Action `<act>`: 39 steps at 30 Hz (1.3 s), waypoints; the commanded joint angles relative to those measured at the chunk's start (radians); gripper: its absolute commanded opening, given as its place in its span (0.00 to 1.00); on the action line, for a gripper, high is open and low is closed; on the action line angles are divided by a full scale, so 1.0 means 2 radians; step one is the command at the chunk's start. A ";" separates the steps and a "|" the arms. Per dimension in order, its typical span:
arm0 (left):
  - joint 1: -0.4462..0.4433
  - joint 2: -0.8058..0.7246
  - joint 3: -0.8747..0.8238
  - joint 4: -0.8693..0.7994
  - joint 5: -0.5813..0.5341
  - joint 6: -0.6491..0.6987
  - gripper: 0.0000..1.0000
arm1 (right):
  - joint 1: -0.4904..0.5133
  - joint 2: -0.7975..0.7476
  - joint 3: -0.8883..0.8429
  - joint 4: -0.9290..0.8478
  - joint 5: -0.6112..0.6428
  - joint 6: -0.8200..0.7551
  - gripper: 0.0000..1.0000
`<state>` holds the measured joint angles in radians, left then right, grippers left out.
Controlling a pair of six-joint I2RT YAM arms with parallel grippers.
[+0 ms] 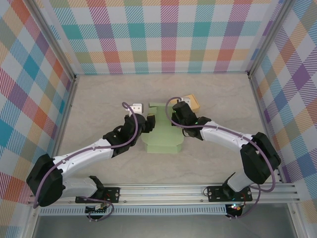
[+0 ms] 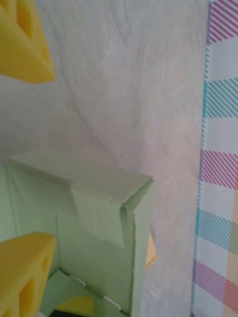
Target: Fold the paper box
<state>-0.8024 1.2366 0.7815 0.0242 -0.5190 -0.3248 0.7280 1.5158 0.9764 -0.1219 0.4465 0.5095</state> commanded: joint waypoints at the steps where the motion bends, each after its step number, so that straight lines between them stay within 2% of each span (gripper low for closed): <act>1: 0.001 -0.003 -0.007 0.000 0.018 0.035 0.77 | 0.001 -0.030 -0.005 -0.004 -0.007 0.011 0.00; 4: 0.001 0.012 -0.007 0.014 0.036 0.045 0.75 | 0.001 -0.038 -0.011 -0.001 -0.009 0.011 0.00; 7: 0.002 0.035 0.000 0.018 0.028 0.051 0.70 | 0.001 -0.044 -0.014 -0.002 -0.014 0.012 0.00; 13: 0.001 0.059 0.008 0.042 -0.006 0.061 0.31 | 0.004 -0.045 -0.015 -0.019 -0.022 0.021 0.00; 15: 0.001 0.060 0.007 0.049 -0.024 0.061 0.27 | 0.008 -0.044 -0.016 -0.026 -0.020 0.024 0.00; 18: 0.002 0.061 0.009 0.052 -0.060 0.054 0.17 | 0.017 -0.043 -0.015 -0.037 -0.013 0.027 0.00; 21: 0.001 0.070 0.012 0.047 -0.086 0.042 0.12 | 0.027 -0.039 -0.012 -0.045 -0.008 0.032 0.00; 25: 0.002 0.088 0.018 0.032 -0.141 -0.006 0.00 | 0.049 -0.029 -0.004 -0.046 0.002 0.039 0.00; 28: 0.004 0.100 0.031 -0.009 -0.198 -0.067 0.00 | 0.064 -0.019 0.003 -0.042 0.008 0.040 0.00; 31: 0.016 0.101 0.035 -0.038 -0.222 -0.122 0.00 | 0.077 -0.009 0.005 -0.027 0.009 0.042 0.00; 36: 0.066 0.102 0.027 -0.054 -0.178 -0.185 0.00 | 0.093 0.018 0.017 -0.013 0.004 0.046 0.00; 39: 0.073 0.100 0.018 -0.028 -0.147 -0.162 0.00 | 0.095 0.040 0.034 -0.023 -0.001 0.052 0.00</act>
<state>-0.7166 1.4410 0.8192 -0.0628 -0.7498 -0.5632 0.9058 1.5734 1.0271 -0.0799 0.4675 0.5949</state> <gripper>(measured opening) 0.052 0.098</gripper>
